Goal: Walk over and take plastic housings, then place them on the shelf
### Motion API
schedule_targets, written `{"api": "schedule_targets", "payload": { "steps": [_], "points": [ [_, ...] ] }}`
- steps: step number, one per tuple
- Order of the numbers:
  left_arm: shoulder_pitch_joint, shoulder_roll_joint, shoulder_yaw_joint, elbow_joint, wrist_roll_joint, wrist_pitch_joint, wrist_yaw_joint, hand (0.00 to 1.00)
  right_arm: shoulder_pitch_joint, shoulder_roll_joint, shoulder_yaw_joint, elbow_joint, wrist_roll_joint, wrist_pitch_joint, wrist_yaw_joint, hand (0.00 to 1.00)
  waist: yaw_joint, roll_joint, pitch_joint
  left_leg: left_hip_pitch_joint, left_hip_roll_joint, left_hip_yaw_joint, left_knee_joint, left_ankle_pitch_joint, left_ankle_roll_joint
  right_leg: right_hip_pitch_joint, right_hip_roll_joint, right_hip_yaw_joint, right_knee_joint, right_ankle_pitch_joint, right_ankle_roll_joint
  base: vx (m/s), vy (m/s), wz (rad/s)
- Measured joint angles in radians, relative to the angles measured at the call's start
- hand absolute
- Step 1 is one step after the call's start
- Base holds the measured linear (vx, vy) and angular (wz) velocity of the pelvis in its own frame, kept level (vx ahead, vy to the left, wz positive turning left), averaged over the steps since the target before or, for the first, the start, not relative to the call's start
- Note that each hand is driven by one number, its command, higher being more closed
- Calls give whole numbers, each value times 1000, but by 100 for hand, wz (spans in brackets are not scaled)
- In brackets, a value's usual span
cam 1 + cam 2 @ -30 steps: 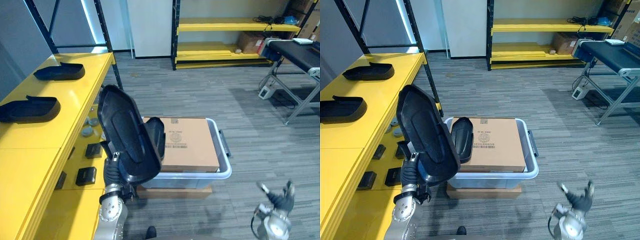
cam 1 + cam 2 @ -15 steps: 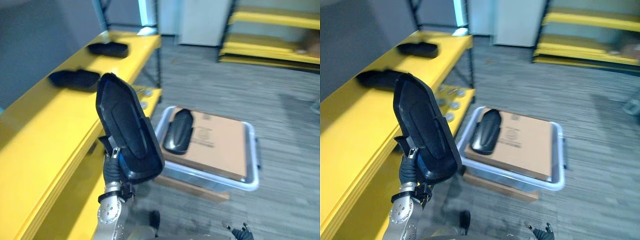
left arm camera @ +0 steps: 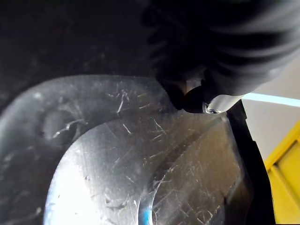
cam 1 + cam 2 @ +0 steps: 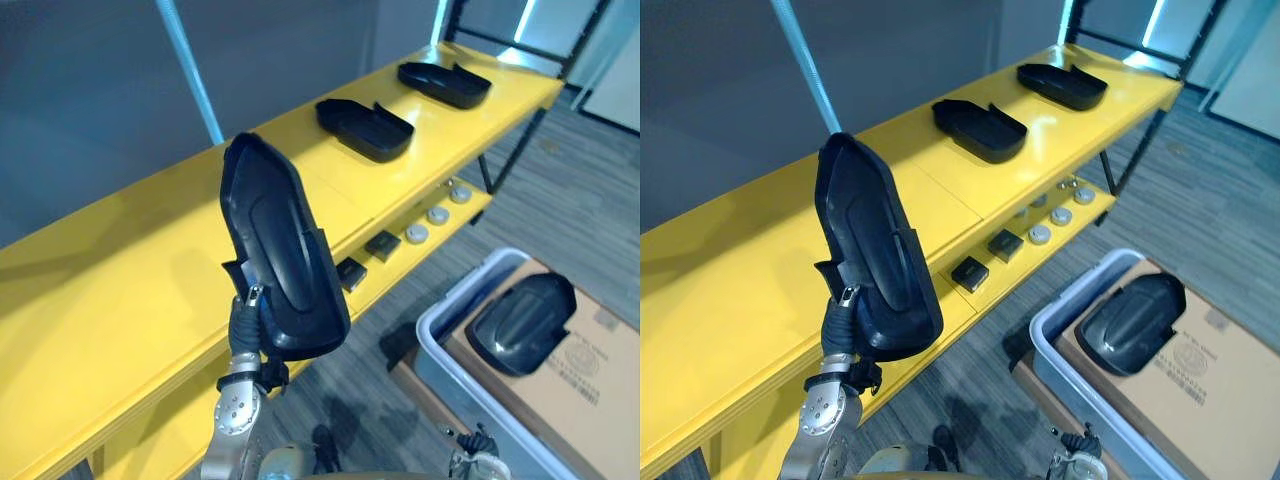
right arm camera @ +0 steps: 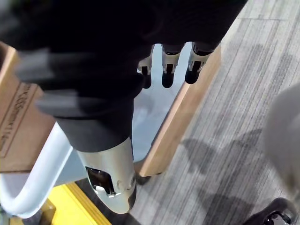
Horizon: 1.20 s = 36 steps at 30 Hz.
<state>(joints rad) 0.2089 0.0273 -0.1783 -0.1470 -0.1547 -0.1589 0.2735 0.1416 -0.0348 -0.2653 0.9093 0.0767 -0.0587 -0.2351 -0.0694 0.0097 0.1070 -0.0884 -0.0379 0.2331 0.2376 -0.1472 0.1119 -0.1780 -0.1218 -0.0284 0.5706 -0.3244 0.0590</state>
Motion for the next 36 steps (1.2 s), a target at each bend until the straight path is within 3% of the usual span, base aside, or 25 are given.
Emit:
{"api": "schedule_targets", "payload": {
  "steps": [2,3,5,6,10,14,21,26,32,36],
  "points": [
    [-2,-15,-23,-3,10,0,14,100,44,10,6,-52,0,2,-1,0,2,-6,5,-5,-12,-72,69,-39,-18,-47,51,168,-26,15,25,148,-94,121],
    [-2,-17,-30,-5,11,0,16,100,57,15,13,-69,-1,2,-1,0,4,-18,3,-5,-20,-98,96,-58,-22,-51,51,195,-42,32,43,164,-166,119],
    [-2,-19,-37,-12,11,-1,17,100,87,35,19,-86,-1,2,1,0,31,-49,-4,-6,-39,-134,130,-90,-39,-42,24,181,-97,70,38,186,-253,83],
    [2,-28,-40,-12,10,-2,17,100,99,40,28,-97,-2,4,4,0,42,-58,-8,-10,-34,-158,159,-112,-57,-12,16,147,-145,122,41,189,-266,70],
    [12,-59,-72,-13,10,-2,9,100,105,27,33,-107,-6,5,17,0,58,-24,-33,-25,67,-177,157,-121,-105,55,73,45,-291,214,-1,179,-231,37],
    [11,-71,-97,-13,10,0,7,100,95,37,33,-114,-8,3,19,0,56,-22,-39,27,96,-179,81,-81,-150,106,95,8,-348,234,-22,157,-160,12],
    [11,-82,-105,-12,14,2,-8,100,102,60,52,-116,-9,0,21,0,60,-45,-66,57,95,-181,41,-66,-147,156,98,5,-405,249,-26,14,-15,4],
    [-47,-78,-91,10,91,21,42,100,115,59,55,-109,-9,-1,21,0,61,-63,-83,84,83,-187,-28,-30,-148,173,90,2,-443,277,-25,-68,7,6],
    [-235,-52,-43,154,128,55,104,100,122,54,58,-108,-10,-3,21,0,50,-60,-100,104,84,-182,-101,15,-151,171,92,1,-471,297,-33,-59,-36,0],
    [-348,-17,32,304,128,84,145,100,111,38,79,-99,-14,-2,23,0,26,-52,-106,135,84,-175,-181,64,-161,172,95,0,-493,302,-26,-16,-39,-1]
  ]
}}
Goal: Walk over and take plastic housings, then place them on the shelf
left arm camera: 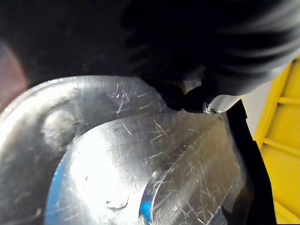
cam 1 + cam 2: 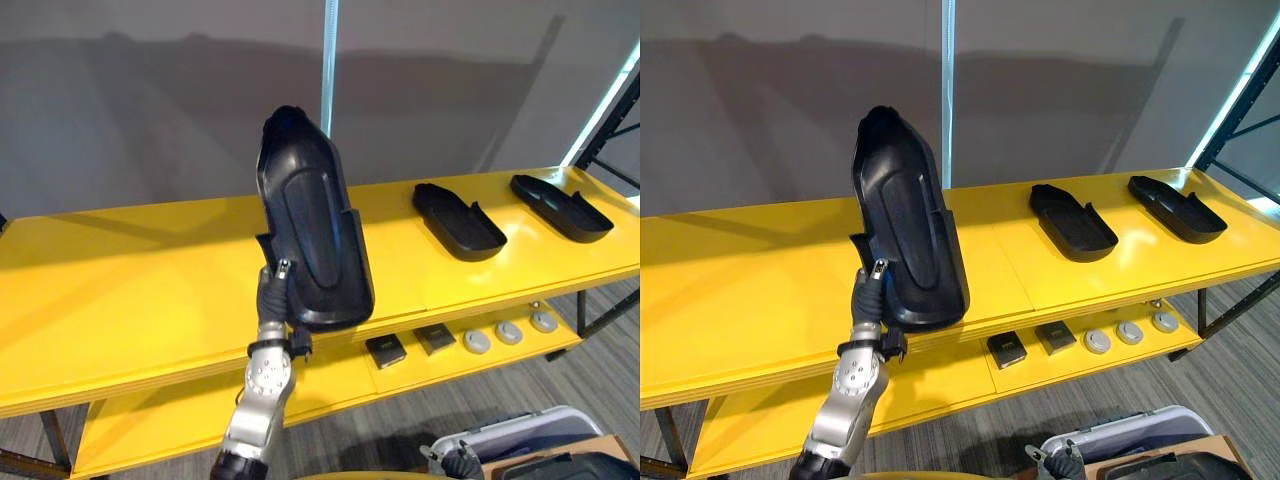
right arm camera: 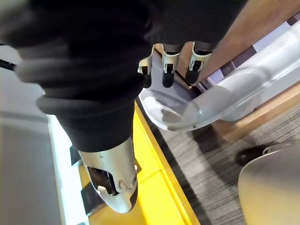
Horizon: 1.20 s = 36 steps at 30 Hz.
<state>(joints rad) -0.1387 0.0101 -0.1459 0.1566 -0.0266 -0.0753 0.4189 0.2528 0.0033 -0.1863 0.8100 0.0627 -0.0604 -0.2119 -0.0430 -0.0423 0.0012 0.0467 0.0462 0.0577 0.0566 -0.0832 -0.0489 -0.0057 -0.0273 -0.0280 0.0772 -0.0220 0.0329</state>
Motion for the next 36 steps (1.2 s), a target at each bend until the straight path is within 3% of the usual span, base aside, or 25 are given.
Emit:
{"api": "schedule_targets", "payload": {
  "steps": [8,12,13,21,36],
  "points": [
    [-134,55,77,280,-29,47,41,100,-48,-7,14,37,-30,7,2,0,-28,1,1,-1,3,-1,-95,70,4,-32,9,-2,-47,38,-15,35,-17,-1],
    [-210,75,82,367,-50,57,42,100,-62,-7,41,40,-35,11,11,0,-31,3,4,-2,2,-1,-102,72,4,-33,11,0,-54,39,-15,0,0,0],
    [-222,74,91,375,-52,57,42,0,-65,-7,41,41,-35,11,17,0,-34,5,5,-1,2,-1,-109,74,3,-33,11,1,-60,42,-14,0,0,0],
    [-309,80,142,461,-60,58,61,0,-92,-11,39,59,-34,10,19,0,-55,16,24,1,1,-2,-127,76,2,-34,14,8,-79,52,-14,-3,-1,-1],
    [-343,81,191,462,-75,58,136,0,-115,-13,40,79,-34,1,19,0,-60,17,56,15,-2,-5,-130,76,2,-18,14,8,-88,53,-14,-5,-1,0]
  ]
}}
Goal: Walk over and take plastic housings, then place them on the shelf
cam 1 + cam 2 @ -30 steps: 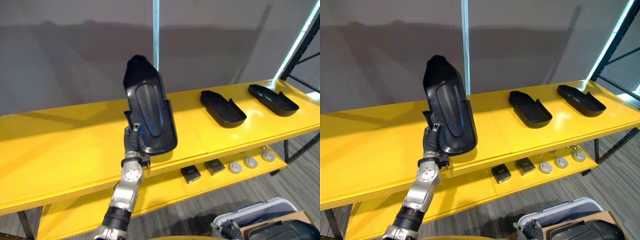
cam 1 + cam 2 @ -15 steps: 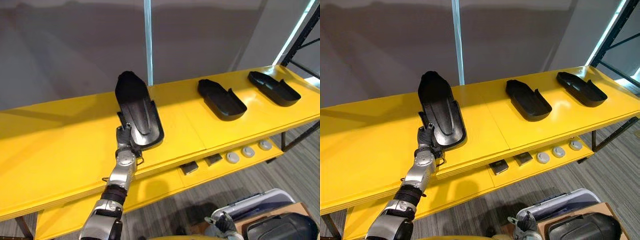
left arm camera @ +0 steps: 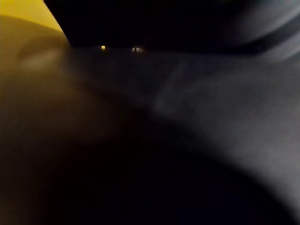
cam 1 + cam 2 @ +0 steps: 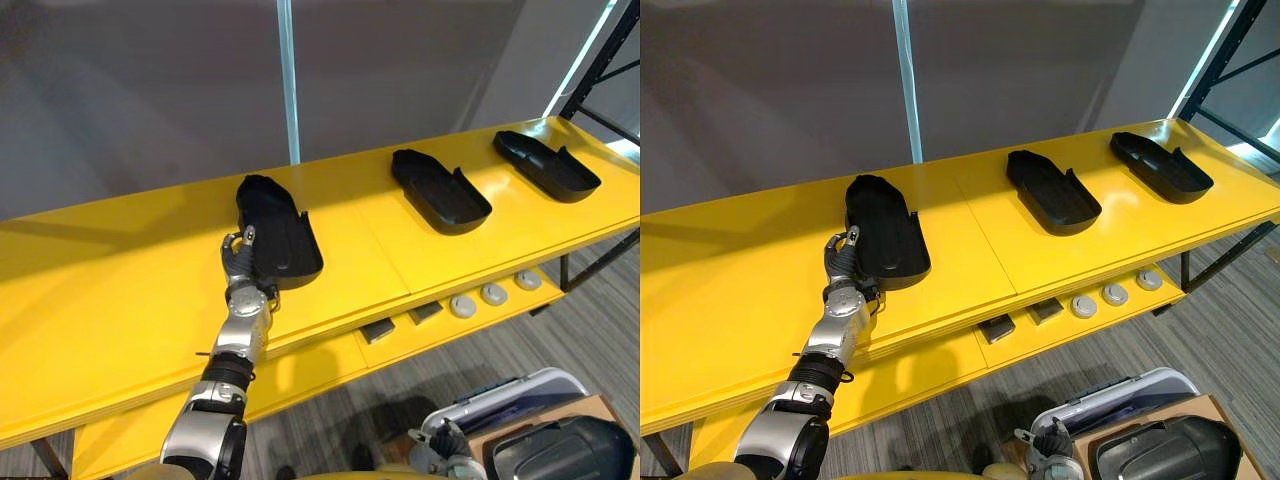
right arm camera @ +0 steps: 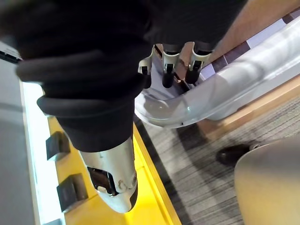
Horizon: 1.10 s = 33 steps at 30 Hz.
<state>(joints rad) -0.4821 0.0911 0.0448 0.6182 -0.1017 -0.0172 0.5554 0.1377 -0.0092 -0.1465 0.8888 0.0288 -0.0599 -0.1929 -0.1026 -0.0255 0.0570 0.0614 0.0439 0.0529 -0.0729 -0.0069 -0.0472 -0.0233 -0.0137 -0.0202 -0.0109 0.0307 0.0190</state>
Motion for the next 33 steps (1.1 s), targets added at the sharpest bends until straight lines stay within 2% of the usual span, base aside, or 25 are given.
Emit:
{"api": "schedule_targets", "payload": {
  "steps": [5,10,13,14,19,20,25,26,33],
  "points": [
    [1,0,4,-45,43,9,22,0,0,0,0,0,0,-1,-1,0,0,0,0,0,-6,-1,-3,0,0,1,0,0,-6,1,1,0,0,0],
    [7,-1,3,-138,144,14,42,0,0,0,0,0,0,-1,-2,0,2,-1,1,0,-8,-6,-3,0,0,5,-3,-3,-8,0,1,-1,-1,1],
    [49,-2,-16,-257,254,33,56,0,1,0,0,0,2,-2,-2,0,3,-1,1,3,-9,-8,-3,0,0,10,-4,-5,-9,0,1,-3,-1,1],
    [80,-13,-26,-326,321,46,58,0,3,0,-1,1,2,-5,-2,0,5,-1,1,0,-5,-13,3,0,0,10,-6,-5,-7,-1,2,-13,-6,3],
    [240,-74,-125,-552,452,52,55,0,6,-1,-3,7,10,-13,-2,0,13,0,3,0,-4,-20,8,-4,1,0,-8,-4,22,-14,7,-35,-9,4],
    [275,-88,-152,-582,472,51,52,100,7,-1,-4,7,10,-16,-1,0,13,-1,4,0,-4,-20,9,-8,-1,-1,-8,-4,28,-17,7,-48,-9,1],
    [365,-118,-240,-649,546,26,6,100,16,-4,-4,8,11,-23,-1,0,35,0,4,-8,0,-19,9,-13,4,-10,-5,-5,45,-35,14,-34,-8,1],
    [386,-114,-246,-658,557,5,-11,100,16,-3,-4,6,12,-24,0,0,35,0,3,-10,1,-17,8,-10,0,-11,-4,-6,45,-35,14,0,0,0],
    [449,-84,-277,-604,577,-11,-88,100,18,1,-12,12,22,-19,-2,0,37,-1,-3,2,5,-11,-1,-5,4,0,0,-8,32,-30,8,6,-2,-1]
  ]
}}
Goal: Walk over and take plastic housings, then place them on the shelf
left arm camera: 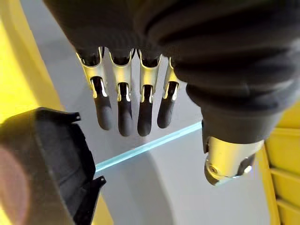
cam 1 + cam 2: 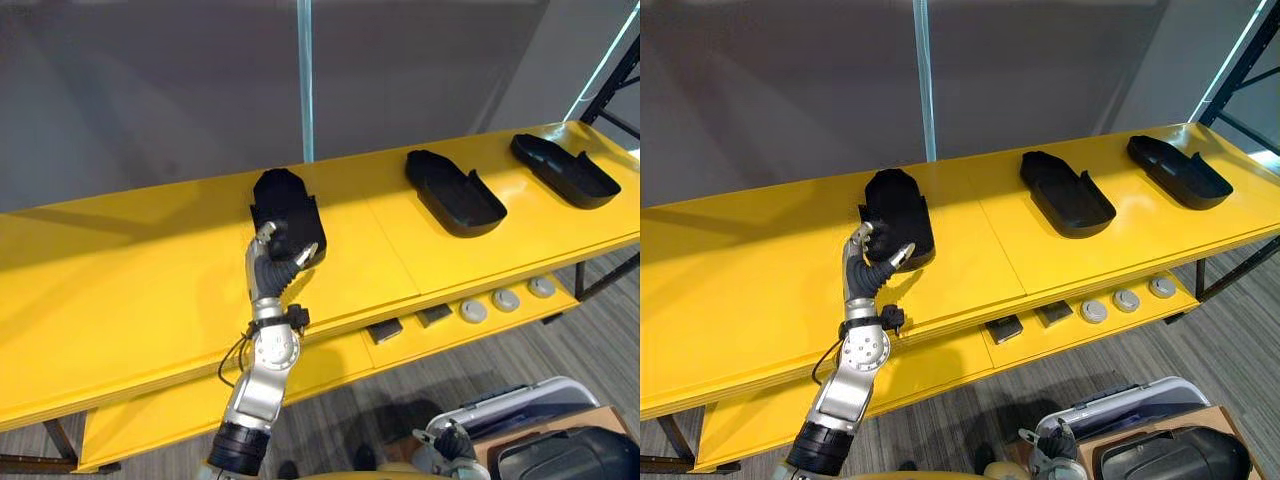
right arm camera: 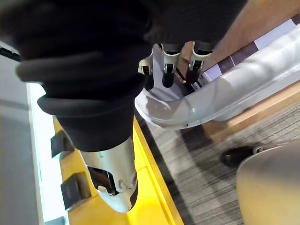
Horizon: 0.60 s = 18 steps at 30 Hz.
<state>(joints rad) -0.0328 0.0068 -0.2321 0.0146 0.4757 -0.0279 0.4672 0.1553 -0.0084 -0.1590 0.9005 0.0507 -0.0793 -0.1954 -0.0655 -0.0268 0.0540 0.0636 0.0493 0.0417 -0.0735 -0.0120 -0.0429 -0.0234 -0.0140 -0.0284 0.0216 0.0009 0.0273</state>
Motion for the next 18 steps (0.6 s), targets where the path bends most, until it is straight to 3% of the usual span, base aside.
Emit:
{"api": "schedule_targets", "payload": {
  "steps": [7,18],
  "points": [
    [-30,41,-17,157,6,-6,-51,100,-7,0,-10,25,-1,-1,3,0,-4,-3,-14,-5,-1,1,-1,1,1,9,2,1,-48,24,-3,22,-1,-3],
    [-150,88,-38,323,7,2,-56,100,-37,-17,-21,65,-4,-1,5,0,-31,13,-21,-20,-7,-4,0,1,1,16,-1,2,-94,53,-2,-10,-1,-1]
  ]
}}
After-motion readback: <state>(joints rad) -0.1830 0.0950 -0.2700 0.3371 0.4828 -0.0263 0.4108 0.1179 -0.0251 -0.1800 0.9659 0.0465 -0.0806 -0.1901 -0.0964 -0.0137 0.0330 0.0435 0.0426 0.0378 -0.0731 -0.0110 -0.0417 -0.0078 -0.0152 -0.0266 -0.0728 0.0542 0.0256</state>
